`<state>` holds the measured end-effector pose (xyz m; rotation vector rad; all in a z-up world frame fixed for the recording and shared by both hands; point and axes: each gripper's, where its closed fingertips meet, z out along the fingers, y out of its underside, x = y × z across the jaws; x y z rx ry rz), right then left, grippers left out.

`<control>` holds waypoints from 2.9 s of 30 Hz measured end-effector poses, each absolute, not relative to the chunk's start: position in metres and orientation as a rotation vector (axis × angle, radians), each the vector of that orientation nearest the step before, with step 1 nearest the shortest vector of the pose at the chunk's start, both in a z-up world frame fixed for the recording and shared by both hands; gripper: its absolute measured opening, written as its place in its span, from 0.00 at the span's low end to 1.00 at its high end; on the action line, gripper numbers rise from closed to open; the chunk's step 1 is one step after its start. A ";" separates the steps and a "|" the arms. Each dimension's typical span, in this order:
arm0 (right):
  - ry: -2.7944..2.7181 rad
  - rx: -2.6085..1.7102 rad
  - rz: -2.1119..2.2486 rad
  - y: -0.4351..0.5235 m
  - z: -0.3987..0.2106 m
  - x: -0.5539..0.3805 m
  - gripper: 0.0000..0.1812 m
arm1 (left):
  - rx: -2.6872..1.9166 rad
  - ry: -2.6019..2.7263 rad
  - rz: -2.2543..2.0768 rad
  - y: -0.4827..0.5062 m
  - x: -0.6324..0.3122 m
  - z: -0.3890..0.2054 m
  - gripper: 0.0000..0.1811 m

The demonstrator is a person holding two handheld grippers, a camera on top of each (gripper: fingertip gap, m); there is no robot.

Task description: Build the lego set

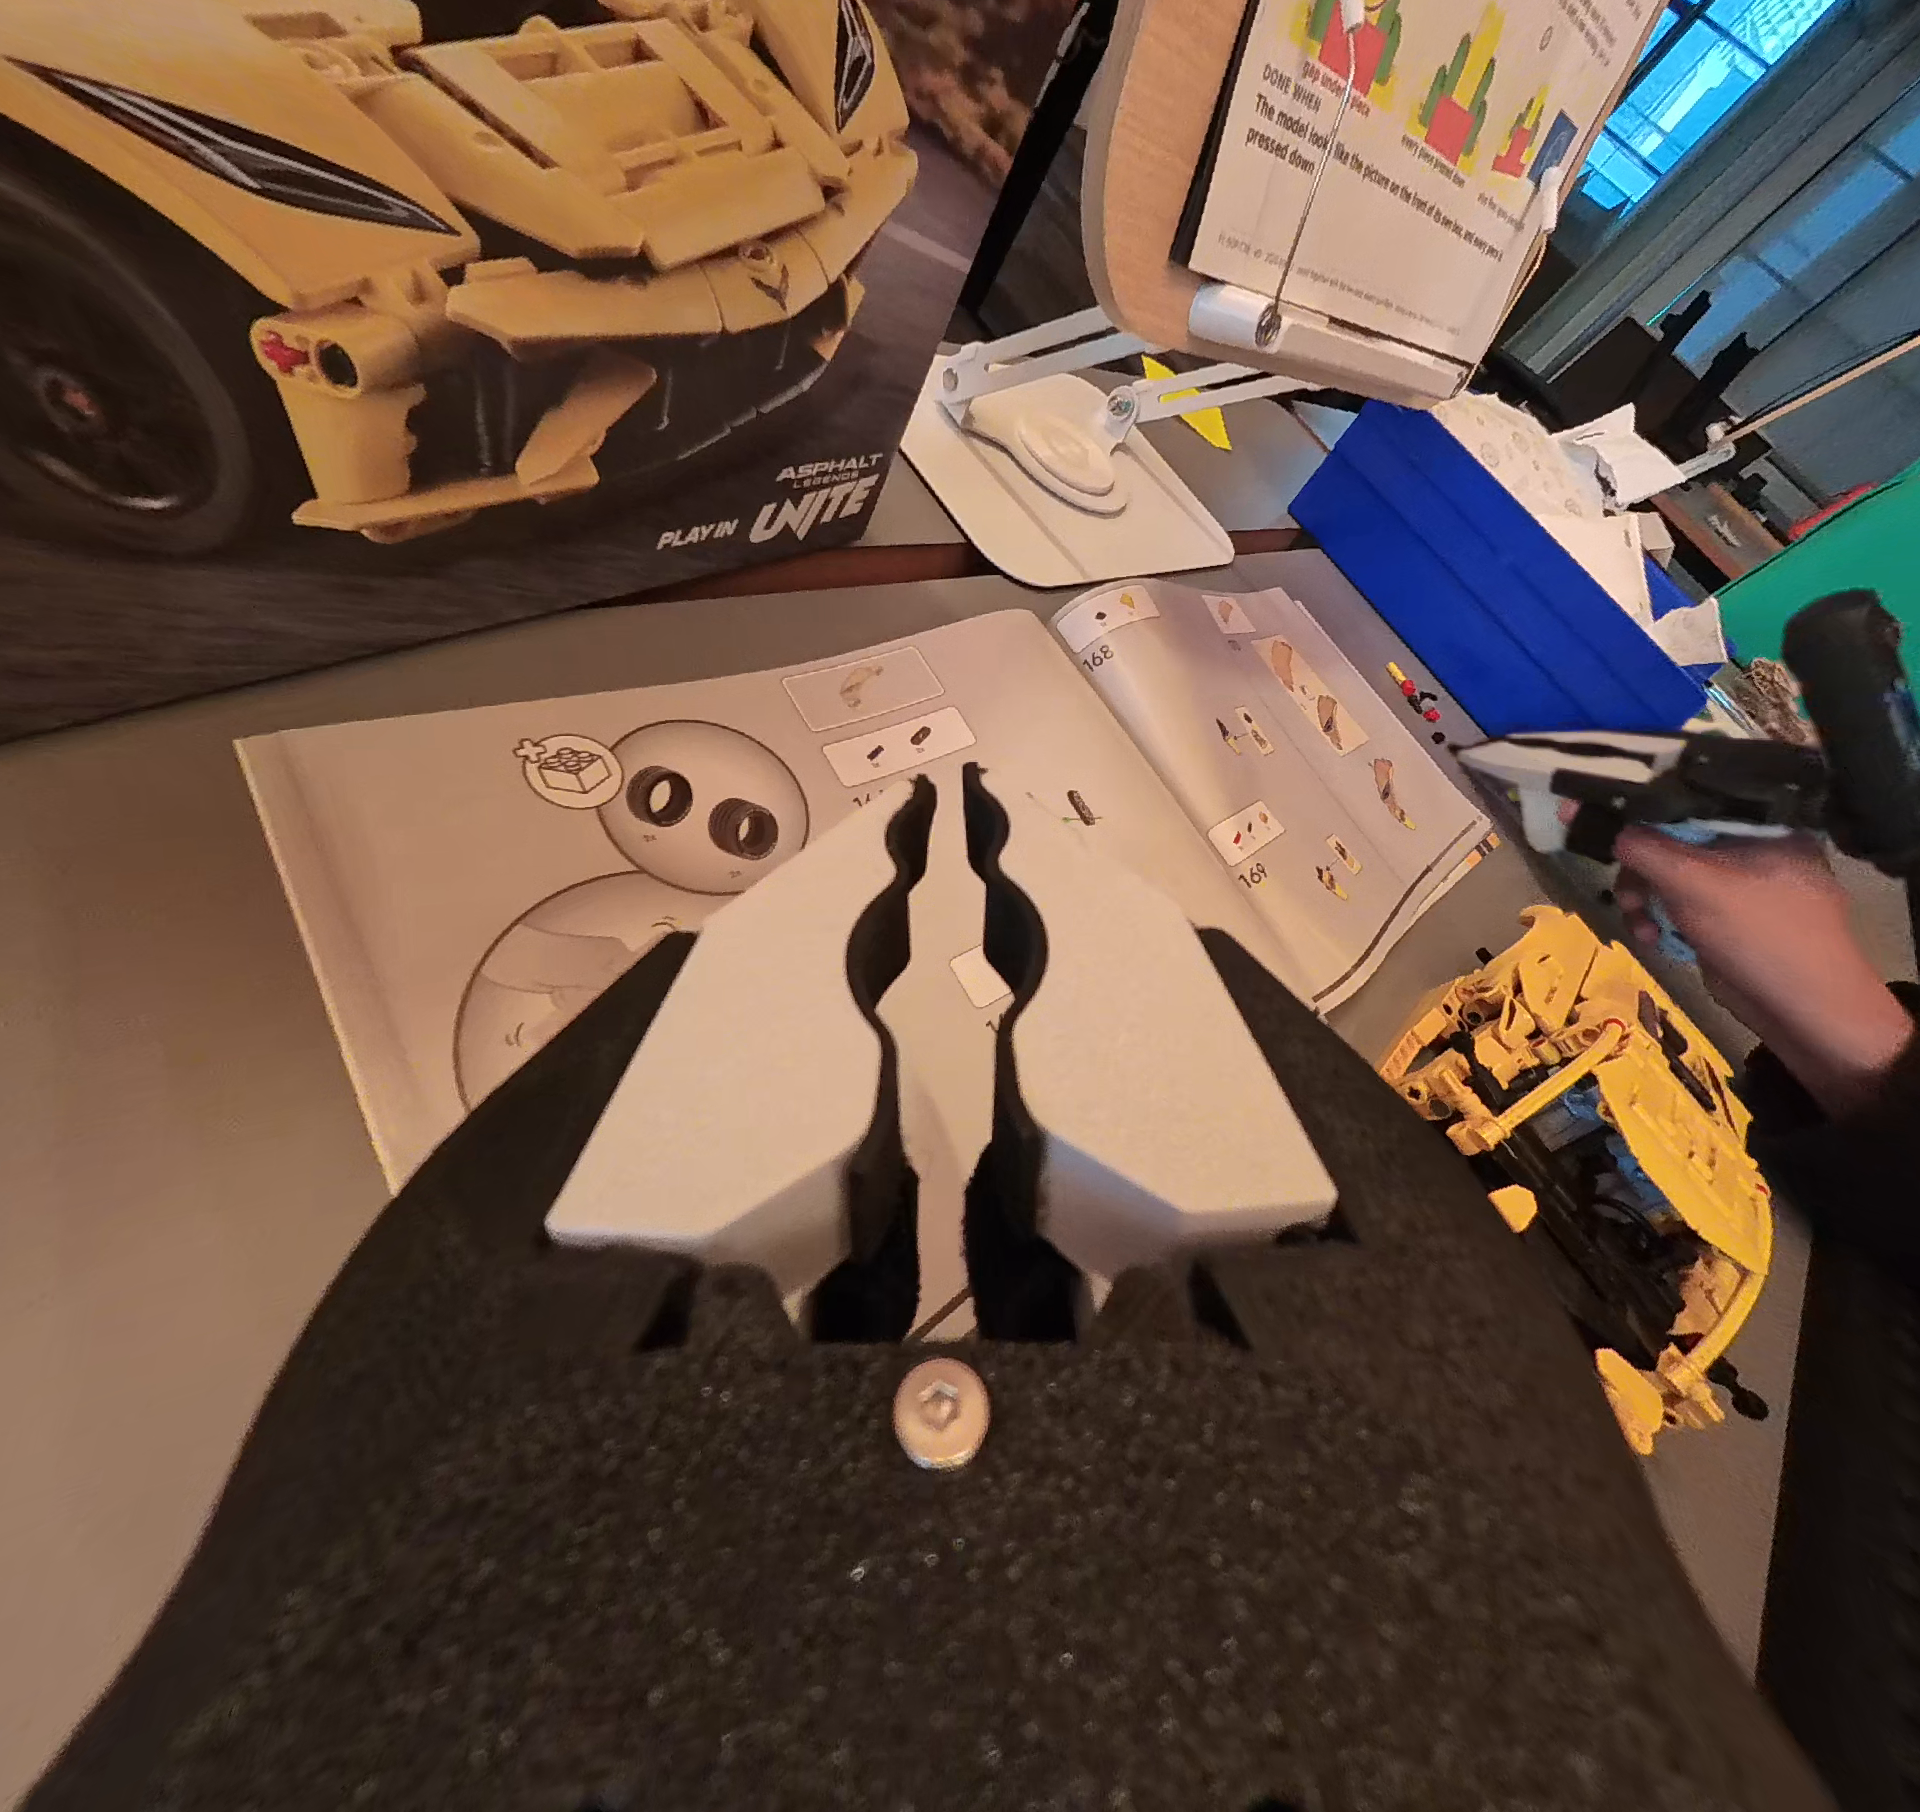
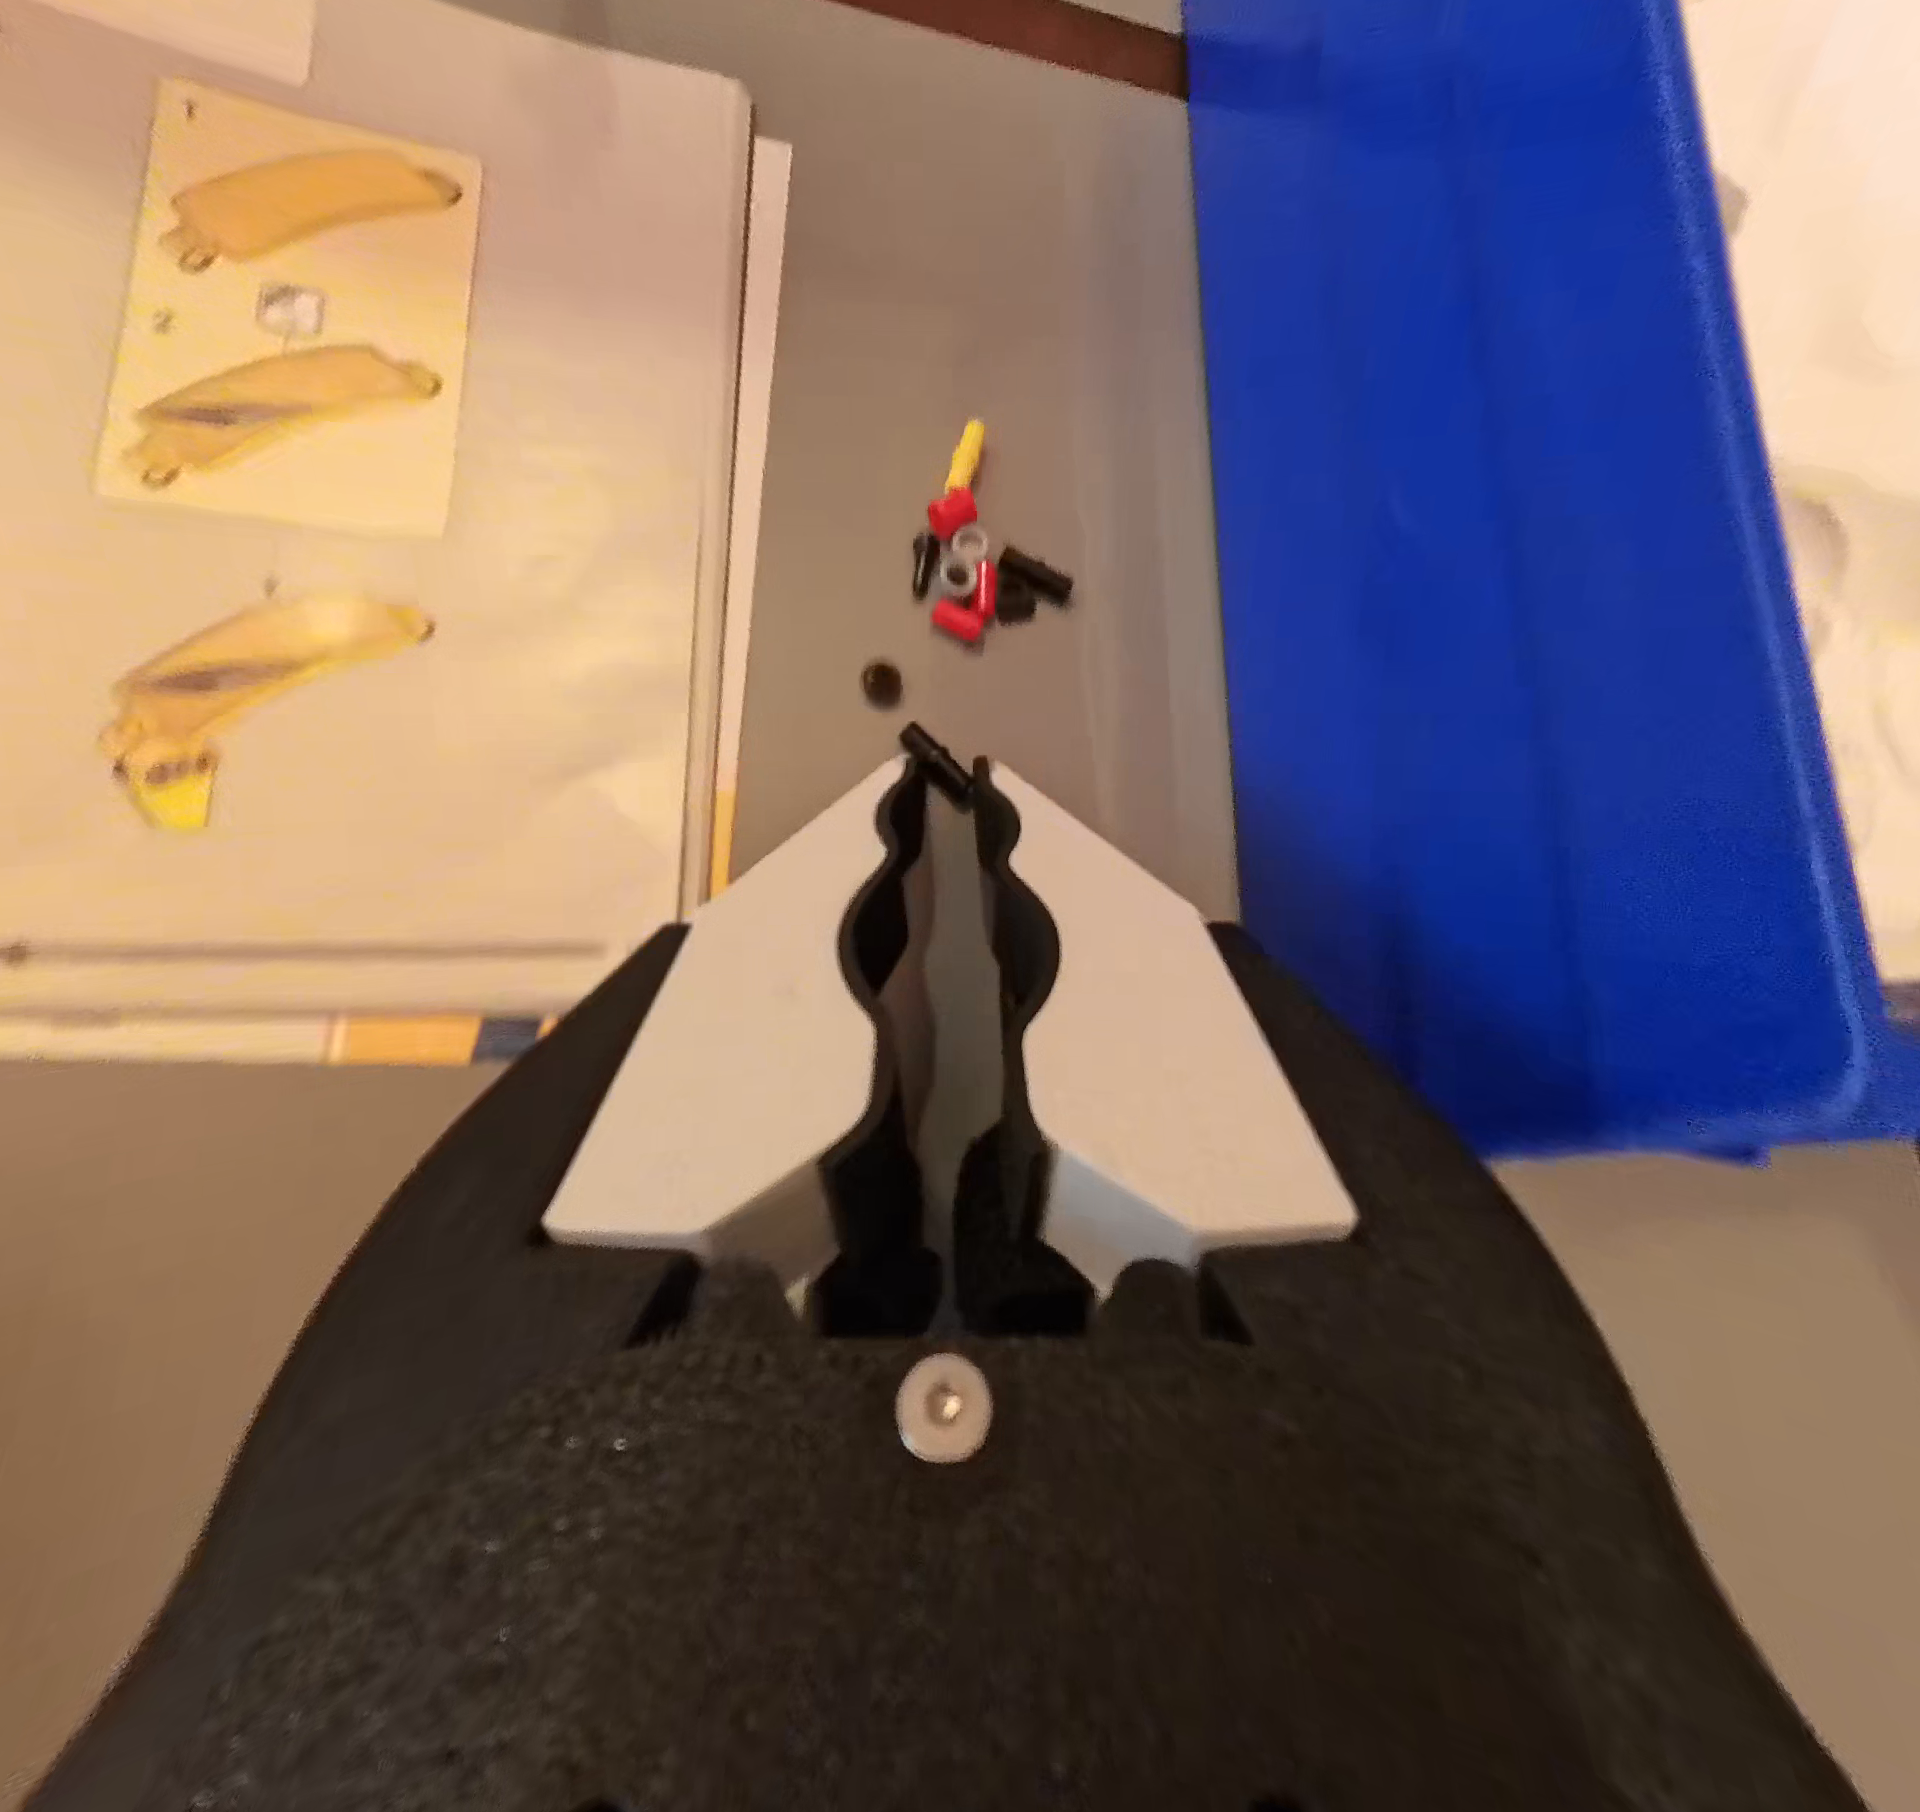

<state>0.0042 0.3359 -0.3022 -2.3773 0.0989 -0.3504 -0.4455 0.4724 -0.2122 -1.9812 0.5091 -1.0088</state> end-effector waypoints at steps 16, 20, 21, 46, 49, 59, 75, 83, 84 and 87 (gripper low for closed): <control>0.186 -2.338 -0.319 0.280 -0.299 0.005 0.09 | -1.963 0.507 -1.040 0.470 -0.443 -0.207 0.03; 0.212 -2.354 -0.314 0.290 -0.303 0.011 0.03 | -1.964 0.509 -1.033 0.470 -0.443 -0.207 0.03; 0.210 -2.356 -0.324 0.294 -0.303 0.012 0.02 | -1.960 0.505 -1.030 0.471 -0.445 -0.206 0.03; 0.106 -2.368 -0.152 0.213 -0.300 0.006 0.18 | -1.963 0.508 -1.057 0.469 -0.441 -0.208 0.03; 0.106 -2.365 -0.131 0.207 -0.302 0.009 0.18 | -1.960 0.497 -1.057 0.470 -0.443 -0.207 0.03; 0.028 -2.339 -0.179 0.220 -0.303 0.006 0.04 | -1.961 0.496 -1.058 0.470 -0.443 -0.207 0.03; -0.010 -2.310 -0.236 0.343 -0.303 -0.006 0.04 | -1.955 0.491 -1.072 0.469 -0.444 -0.205 0.03; 0.027 -2.243 -0.173 0.344 -0.289 -0.007 0.09 | -1.966 0.495 -1.057 0.470 -0.444 -0.208 0.03; 0.003 -2.220 -0.148 0.338 -0.283 -0.014 0.10 | -1.970 0.492 -1.053 0.470 -0.445 -0.208 0.03; -0.043 -2.173 -0.015 0.312 -0.271 -0.045 0.11 | -1.986 0.483 -1.021 0.472 -0.451 -0.210 0.03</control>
